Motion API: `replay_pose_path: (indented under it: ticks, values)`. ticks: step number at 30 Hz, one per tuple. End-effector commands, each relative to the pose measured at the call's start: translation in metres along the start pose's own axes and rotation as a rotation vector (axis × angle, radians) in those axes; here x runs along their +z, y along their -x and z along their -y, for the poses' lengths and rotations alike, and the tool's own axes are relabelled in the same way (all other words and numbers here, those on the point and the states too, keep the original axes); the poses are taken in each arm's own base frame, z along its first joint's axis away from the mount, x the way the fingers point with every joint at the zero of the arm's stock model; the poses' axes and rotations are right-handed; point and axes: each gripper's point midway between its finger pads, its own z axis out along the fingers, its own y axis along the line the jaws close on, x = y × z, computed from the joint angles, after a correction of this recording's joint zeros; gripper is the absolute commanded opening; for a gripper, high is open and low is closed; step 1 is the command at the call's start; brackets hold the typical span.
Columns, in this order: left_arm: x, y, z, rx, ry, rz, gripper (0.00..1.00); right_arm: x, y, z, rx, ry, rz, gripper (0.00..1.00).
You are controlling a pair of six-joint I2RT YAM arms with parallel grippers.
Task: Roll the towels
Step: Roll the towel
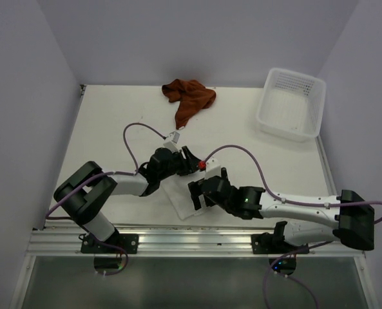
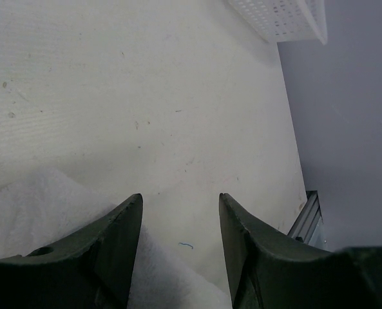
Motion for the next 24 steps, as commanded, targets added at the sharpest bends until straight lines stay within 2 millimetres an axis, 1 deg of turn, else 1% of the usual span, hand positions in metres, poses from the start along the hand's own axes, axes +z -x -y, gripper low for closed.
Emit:
replay_pose_path:
  ticks: [1,2,4,5,7,8,11,12,14,15,16,18,19,21,23,24]
  values:
    - [-0.009,-0.024,-0.038,0.004,0.13,-0.06,0.55,0.0,0.0,-0.014,0.131,0.177,-0.037,0.99]
    - [-0.01,-0.026,-0.04,0.005,0.137,-0.064,0.55,0.0,-0.002,-0.011,0.147,0.189,-0.044,0.99]
    - [-0.011,-0.026,-0.041,0.008,0.146,-0.065,0.55,0.005,-0.001,-0.008,0.191,0.225,-0.058,0.99]
    - [-0.012,-0.026,-0.041,0.008,0.147,-0.062,0.55,0.008,-0.007,-0.007,0.208,0.234,-0.079,0.99]
    - [-0.013,-0.025,-0.04,0.011,0.144,-0.058,0.55,0.015,-0.005,-0.009,0.245,0.269,-0.085,0.99]
    - [-0.013,-0.025,-0.041,0.013,0.146,-0.058,0.55,0.019,-0.013,-0.011,0.25,0.28,-0.117,0.99]
    - [-0.014,-0.024,-0.04,0.014,0.145,-0.057,0.55,0.027,-0.02,-0.013,0.253,0.293,-0.135,0.99]
    - [-0.014,-0.024,-0.04,0.014,0.144,-0.058,0.55,0.033,-0.024,-0.01,0.253,0.286,-0.143,0.98]
    - [-0.015,-0.024,-0.039,0.014,0.14,-0.059,0.55,0.039,-0.031,-0.005,0.256,0.268,-0.157,0.97]
    - [-0.015,-0.024,-0.039,0.016,0.141,-0.06,0.55,0.041,-0.034,-0.008,0.255,0.293,-0.176,0.94]
    - [-0.016,-0.023,-0.038,0.018,0.139,-0.057,0.55,0.041,-0.036,-0.008,0.249,0.297,-0.182,0.9]
    - [-0.016,-0.023,-0.039,0.024,0.143,-0.058,0.55,0.043,-0.04,-0.007,0.235,0.29,-0.192,0.86]
    - [-0.016,-0.023,-0.039,0.025,0.147,-0.06,0.56,0.045,-0.043,-0.004,0.227,0.278,-0.196,0.82]
    - [-0.016,-0.023,-0.039,0.024,0.146,-0.059,0.56,0.049,-0.046,0.002,0.218,0.248,-0.195,0.77]
    - [-0.016,-0.023,-0.039,0.024,0.144,-0.059,0.56,0.052,-0.051,0.007,0.209,0.217,-0.197,0.69]
    - [-0.016,-0.024,-0.039,0.022,0.145,-0.06,0.56,0.053,-0.052,0.009,0.203,0.211,-0.196,0.67]
